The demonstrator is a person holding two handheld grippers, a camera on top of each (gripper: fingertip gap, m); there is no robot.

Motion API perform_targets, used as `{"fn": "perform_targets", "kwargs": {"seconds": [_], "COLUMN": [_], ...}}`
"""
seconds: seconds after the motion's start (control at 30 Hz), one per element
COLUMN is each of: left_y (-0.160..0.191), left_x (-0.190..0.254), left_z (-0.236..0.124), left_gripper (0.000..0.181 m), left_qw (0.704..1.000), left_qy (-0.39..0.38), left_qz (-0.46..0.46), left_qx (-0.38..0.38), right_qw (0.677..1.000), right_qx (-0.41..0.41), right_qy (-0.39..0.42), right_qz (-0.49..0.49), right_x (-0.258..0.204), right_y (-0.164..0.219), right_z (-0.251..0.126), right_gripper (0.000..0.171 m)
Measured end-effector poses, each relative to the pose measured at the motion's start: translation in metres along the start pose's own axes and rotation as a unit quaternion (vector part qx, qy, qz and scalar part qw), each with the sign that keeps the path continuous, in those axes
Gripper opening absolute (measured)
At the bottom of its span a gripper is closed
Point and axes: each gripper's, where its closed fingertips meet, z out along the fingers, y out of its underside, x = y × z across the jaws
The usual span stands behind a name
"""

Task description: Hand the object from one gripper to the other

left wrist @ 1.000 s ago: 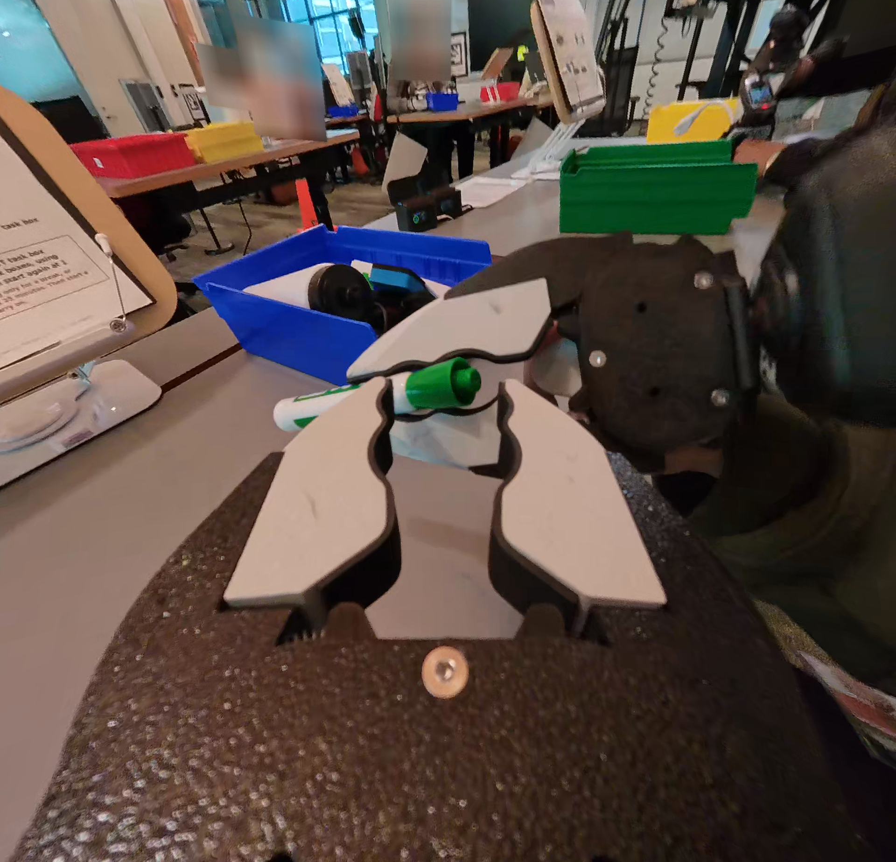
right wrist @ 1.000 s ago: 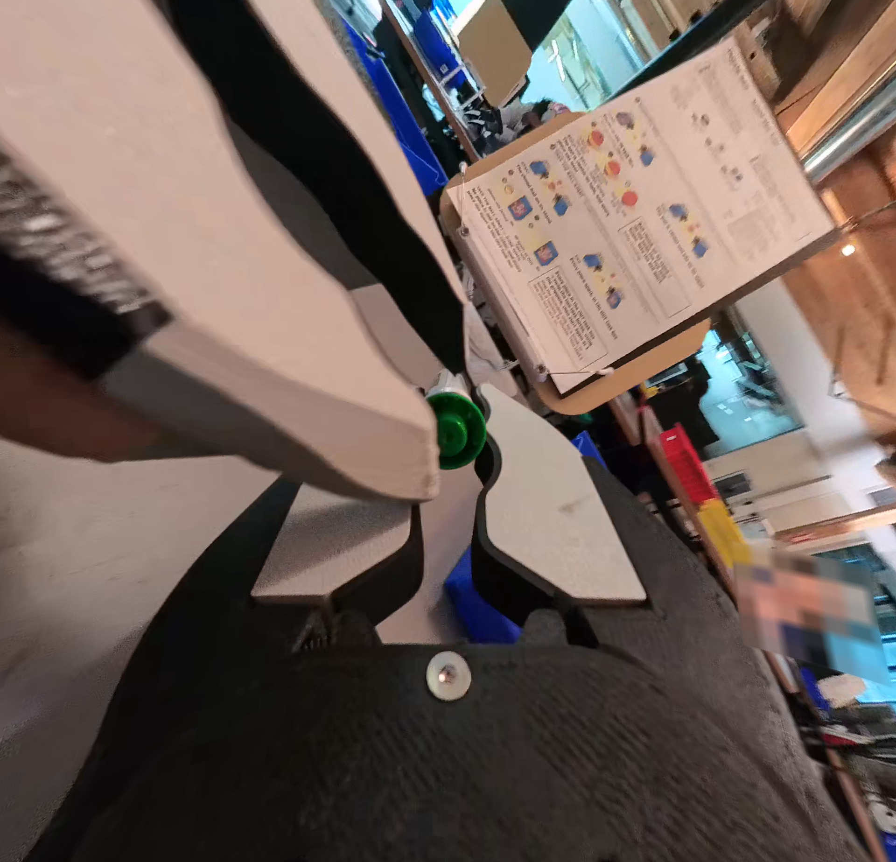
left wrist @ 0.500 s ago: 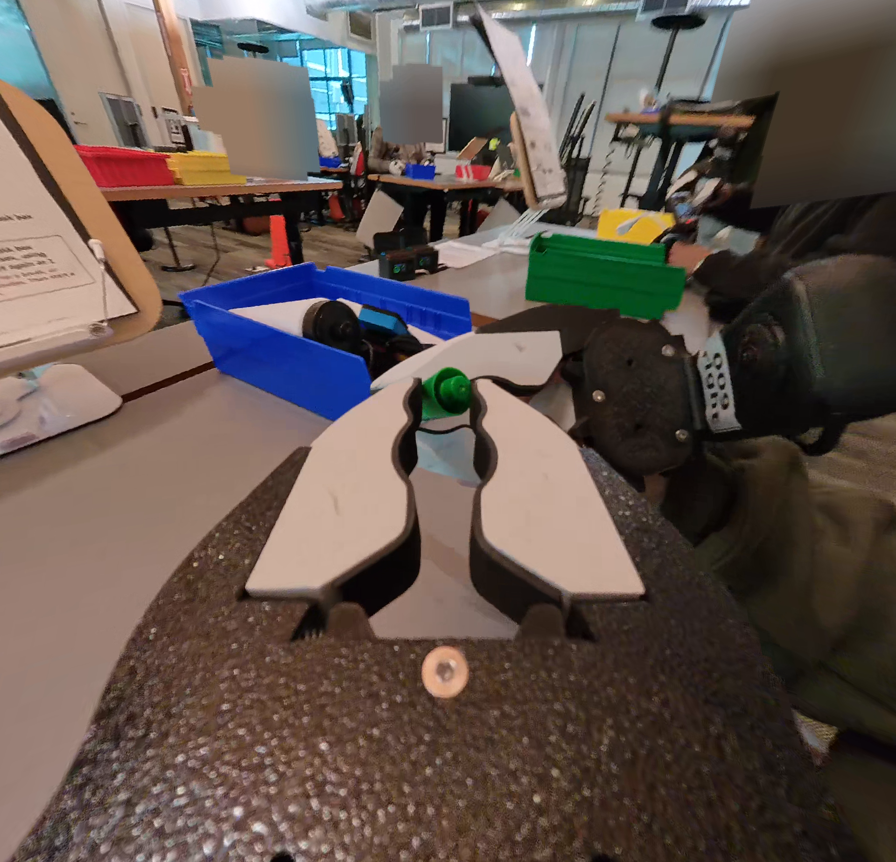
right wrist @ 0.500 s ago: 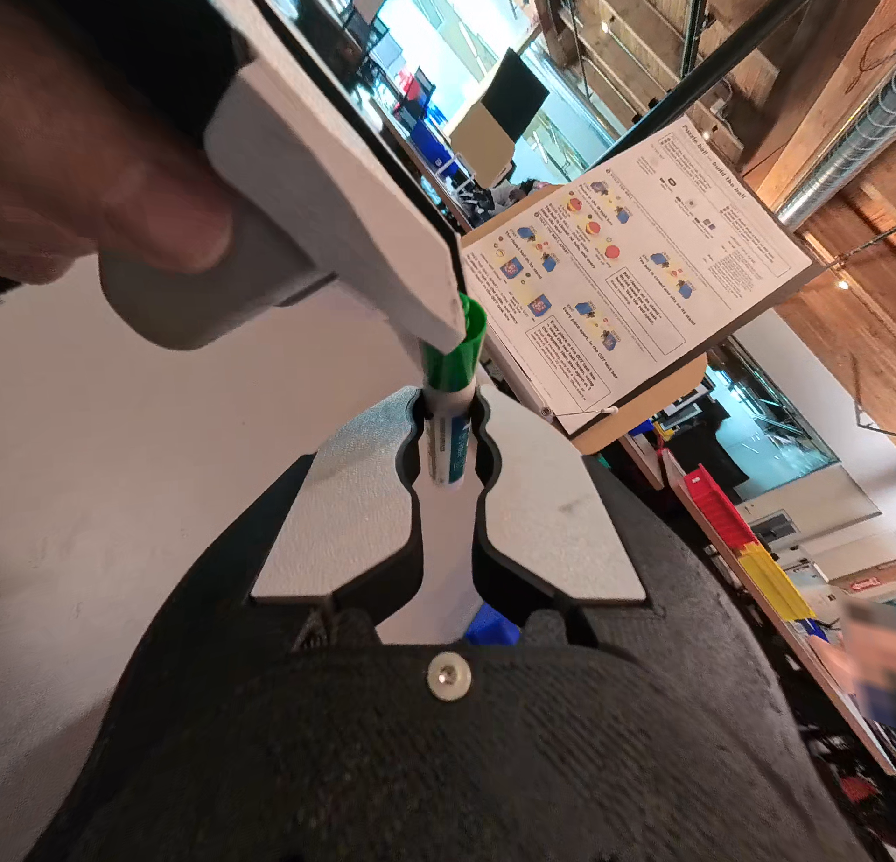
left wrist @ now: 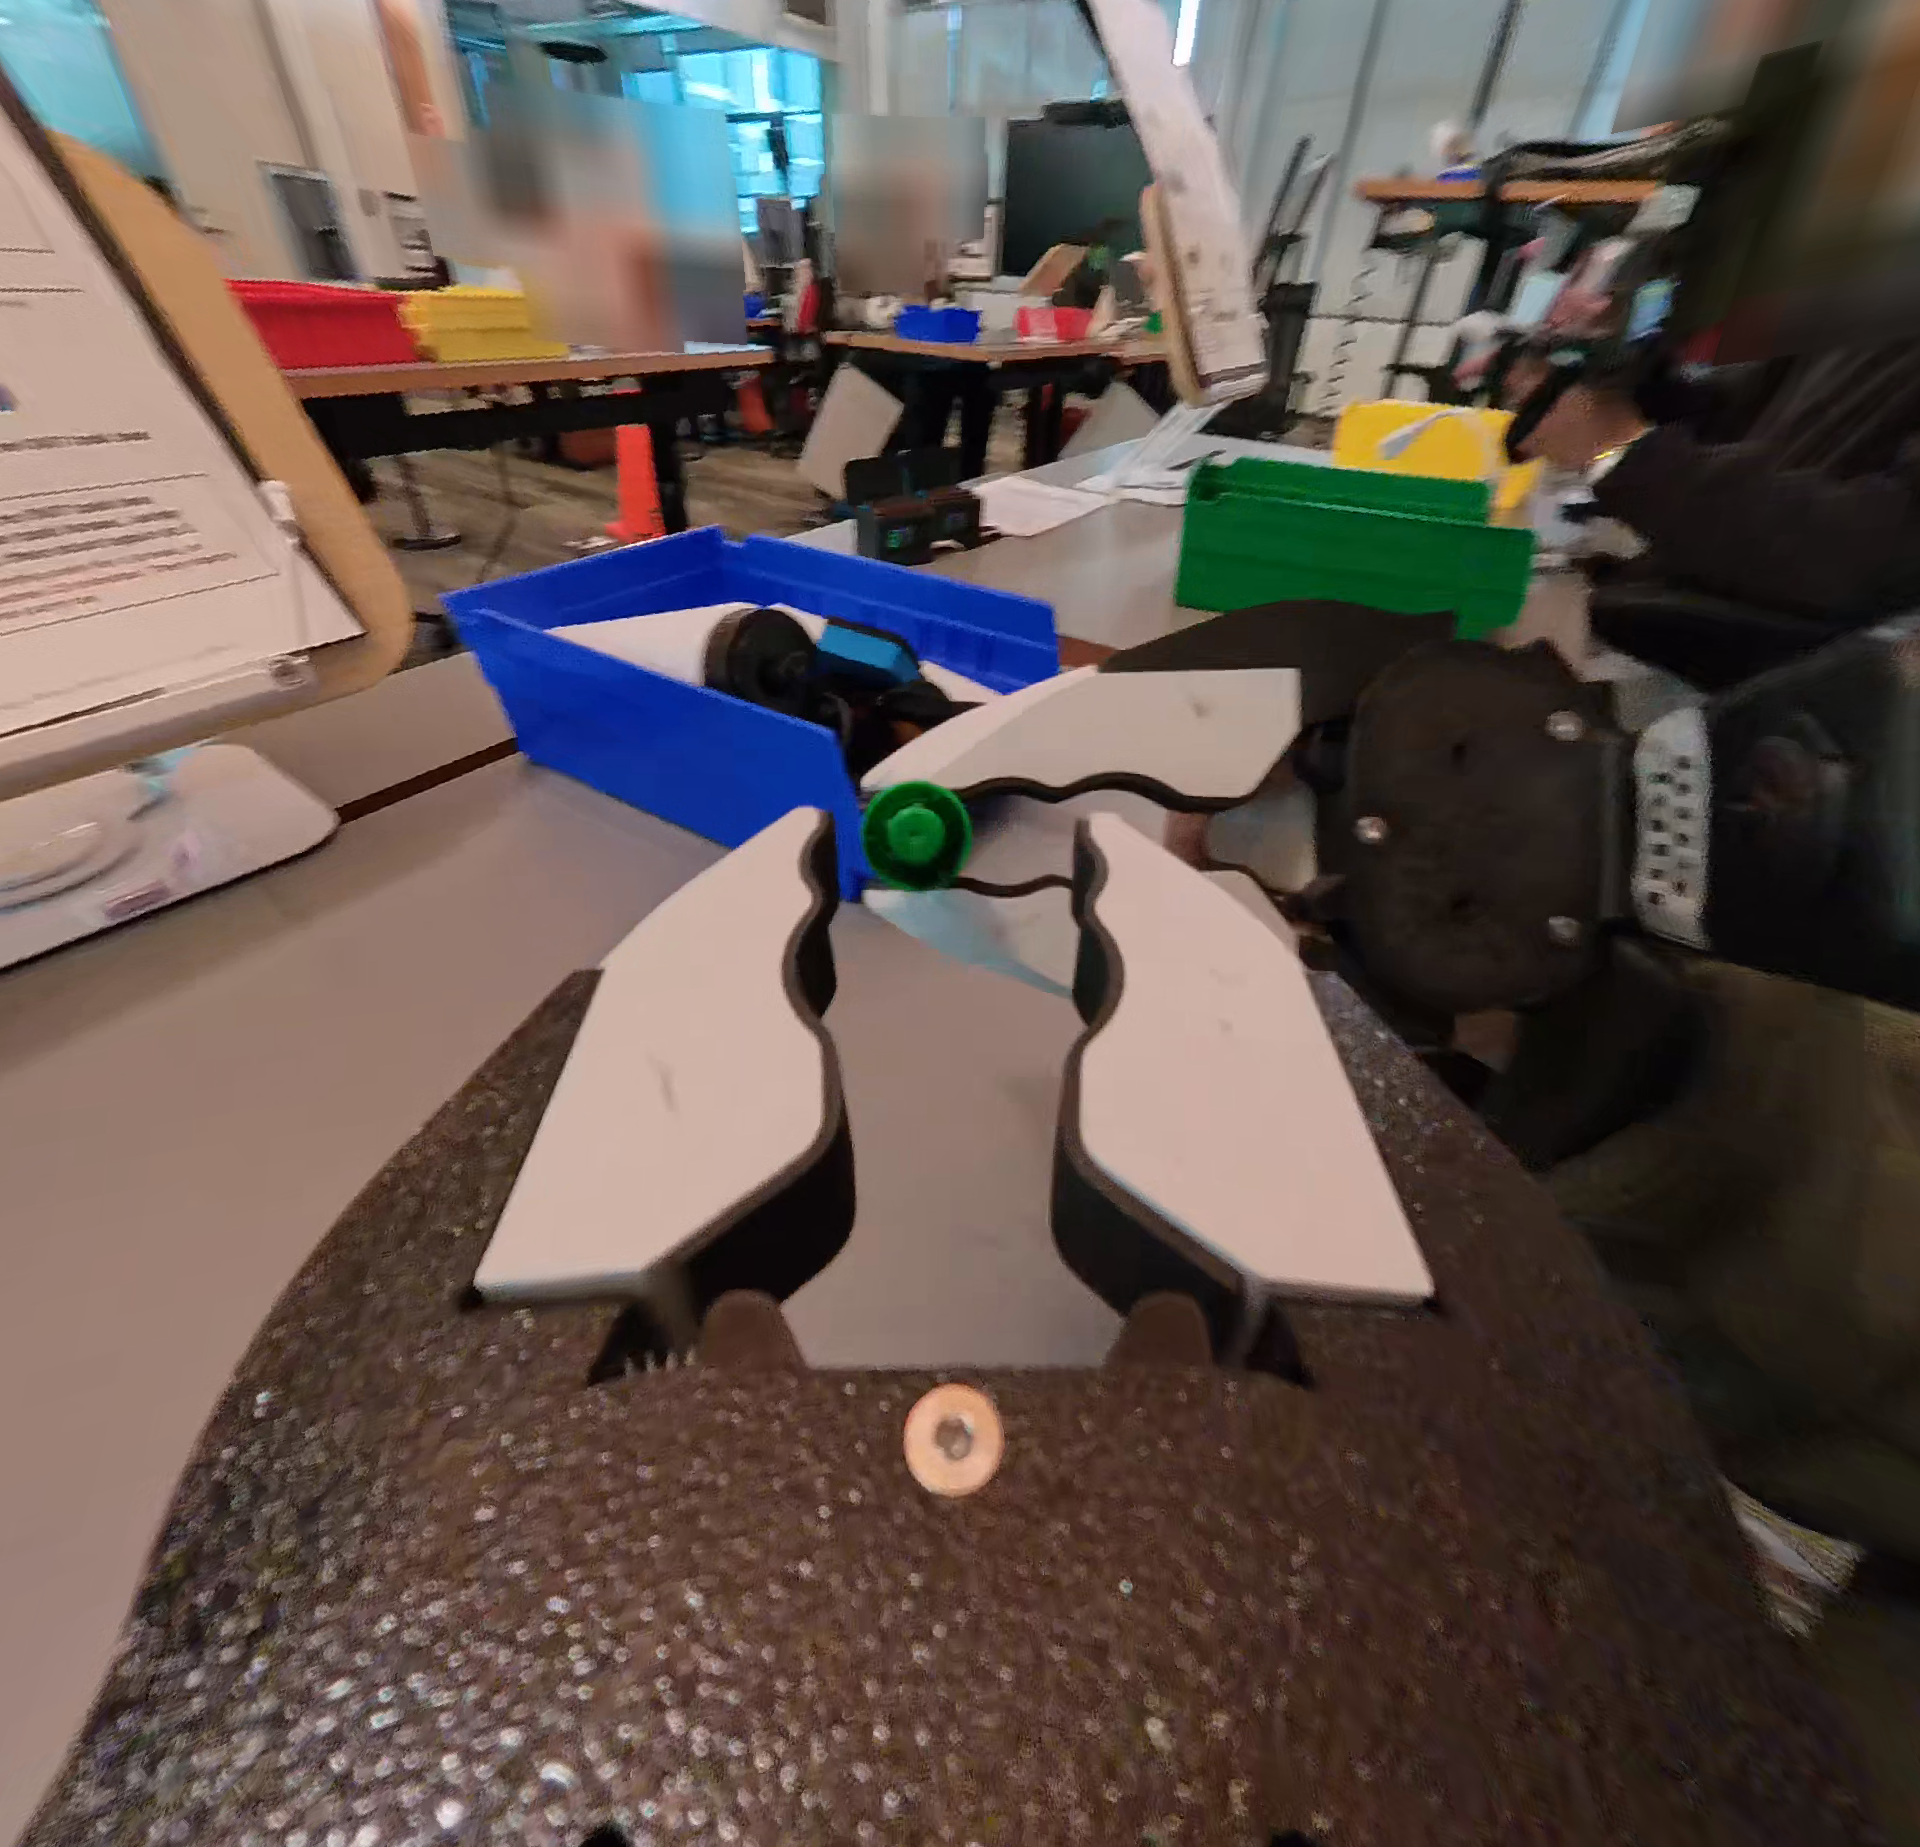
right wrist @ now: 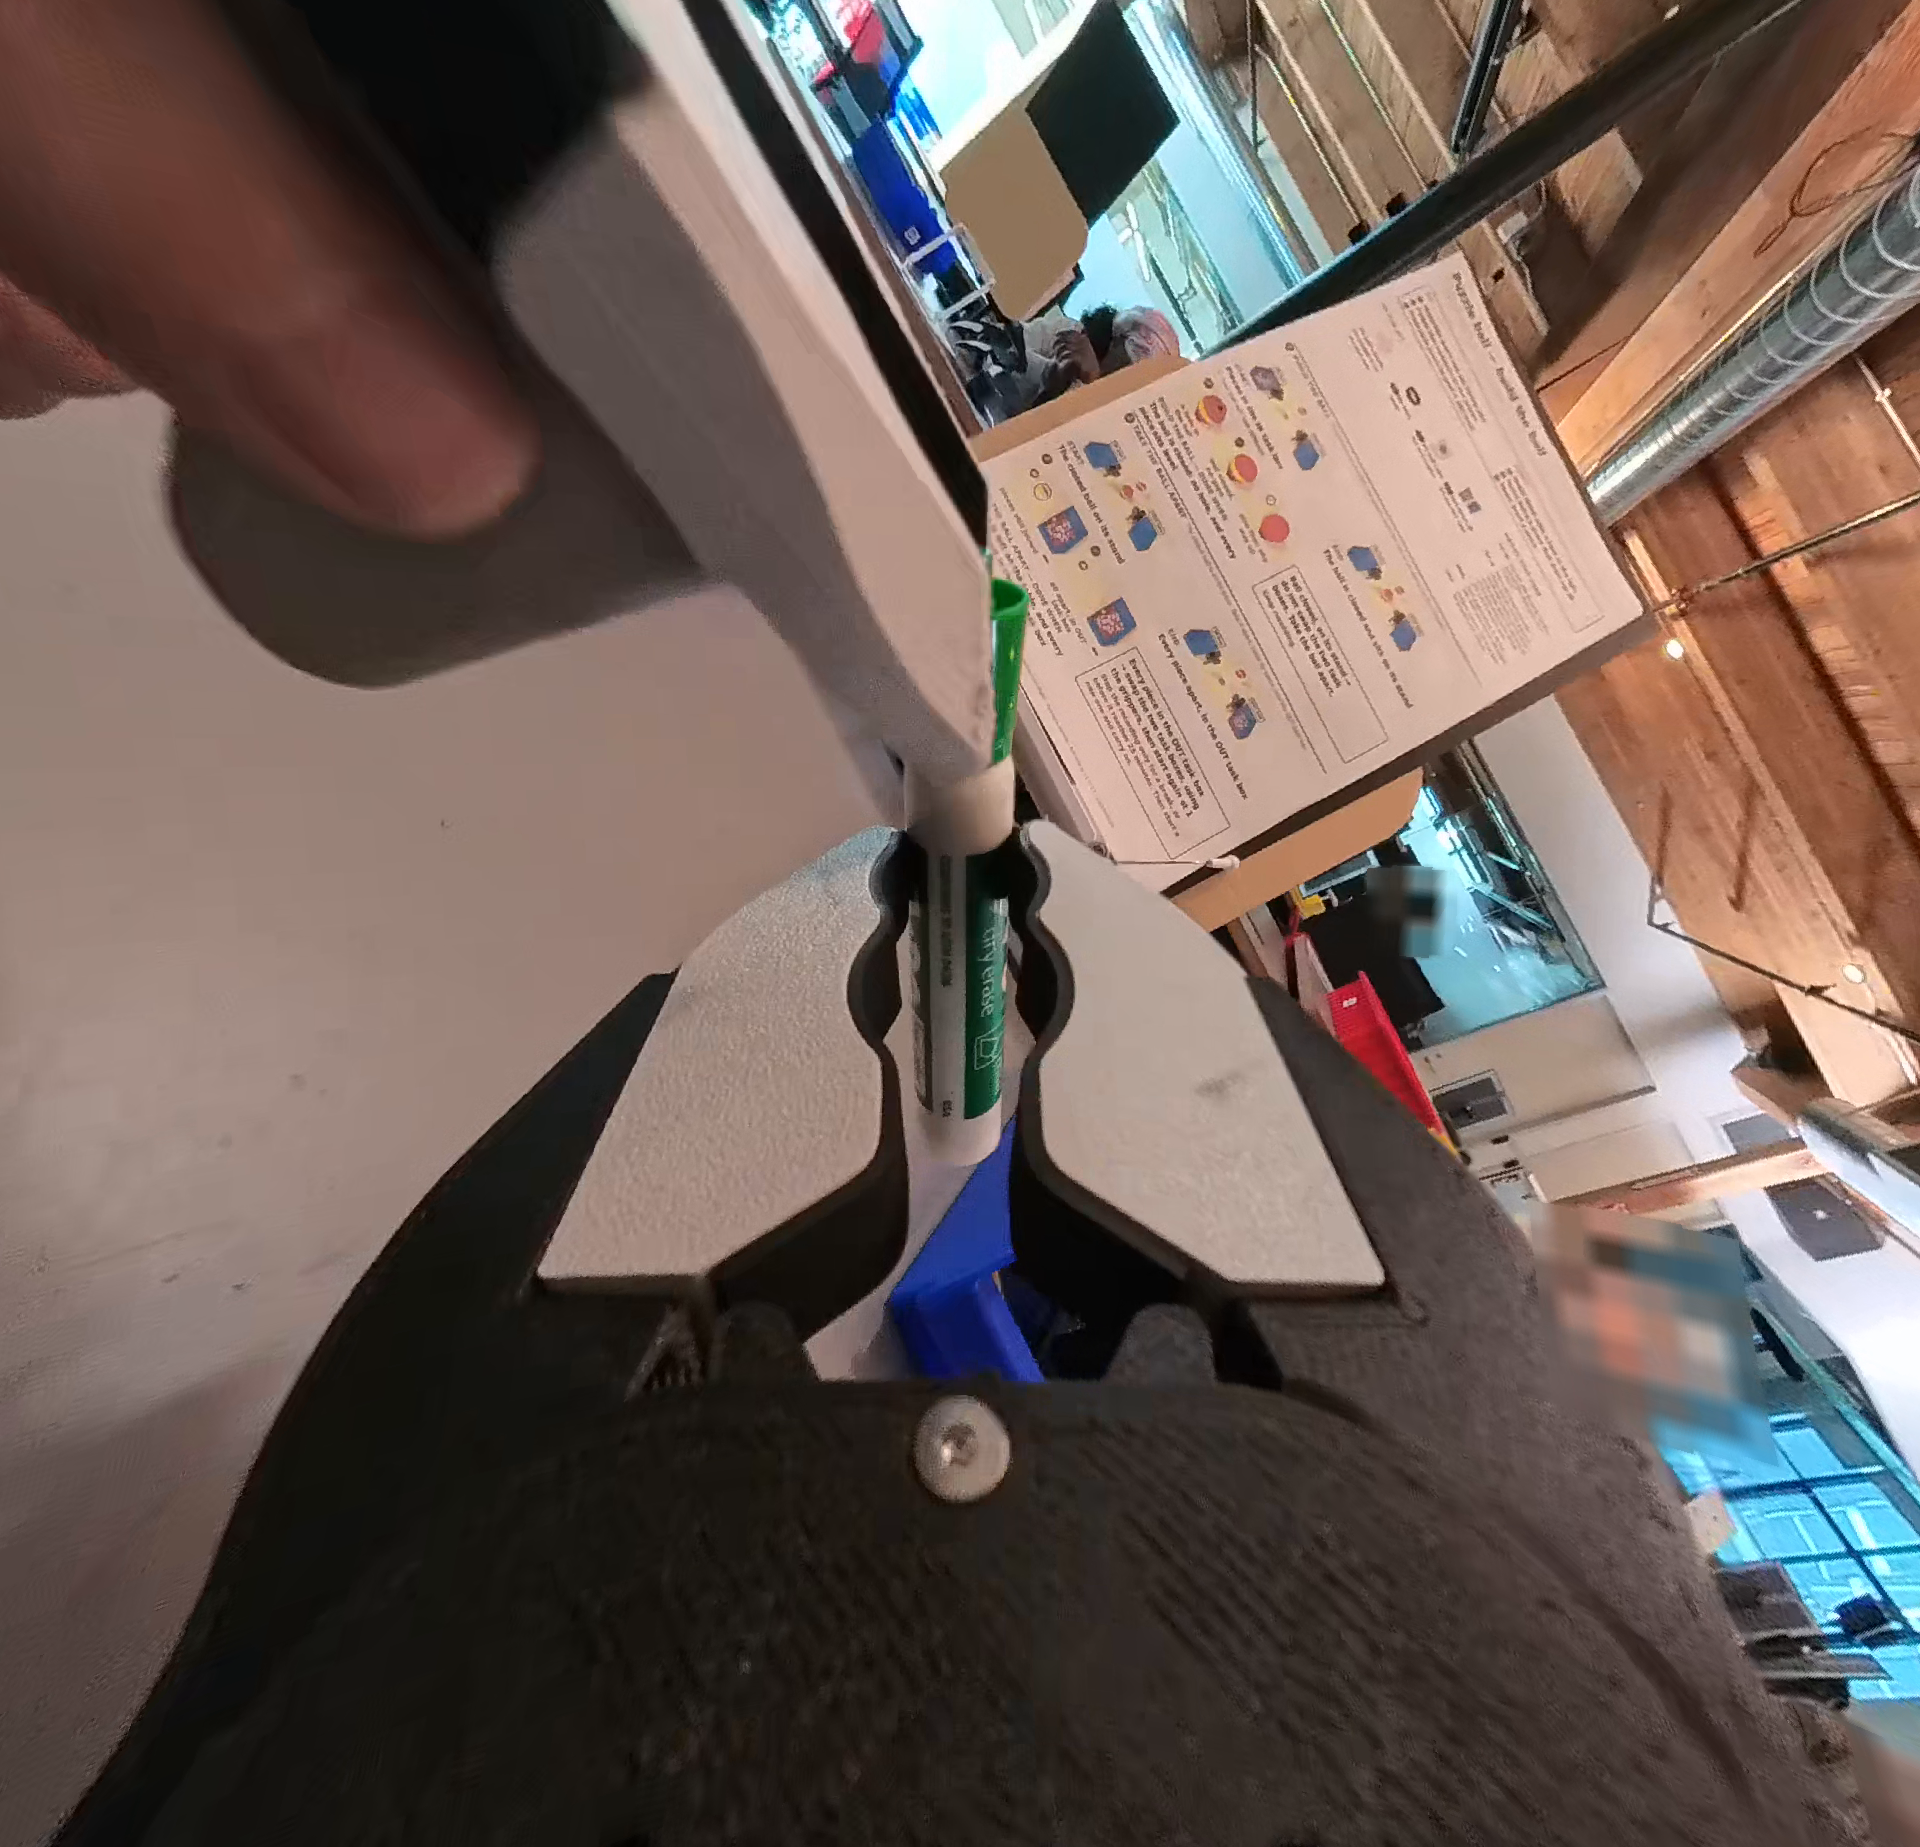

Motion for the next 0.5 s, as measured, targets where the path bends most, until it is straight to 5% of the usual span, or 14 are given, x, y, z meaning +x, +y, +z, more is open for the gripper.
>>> {"fn": "perform_targets", "kwargs": {"seconds": [0.07,0.2,0.37,0.5], "left_y": [0.001,-0.005,-0.002,-0.006], "left_x": [-0.006,-0.007,-0.031,-0.046], "left_z": [0.001,-0.002,-0.011,-0.019], "left_gripper": [0.019,0.018,0.018,0.018], "left_qw": [1.000,0.999,0.976,0.939], "left_qy": [-0.029,-0.002,0.047,0.081], "left_qz": [0.009,-0.026,-0.194,-0.310], "left_qx": [0.003,0.028,0.082,0.125], "right_qw": [1.000,0.997,0.983,0.992], "right_qx": [0.011,0.063,0.115,0.110], "right_qy": [0.007,-0.016,-0.044,-0.012], "right_qz": [-0.001,0.050,0.135,0.056], "right_x": [0.002,-0.001,0.007,0.010], "right_y": [-0.004,-0.012,-0.006,0.008], "right_z": [-0.001,-0.005,-0.014,-0.018], "right_gripper": [0.018,0.020,0.032,0.036]}}
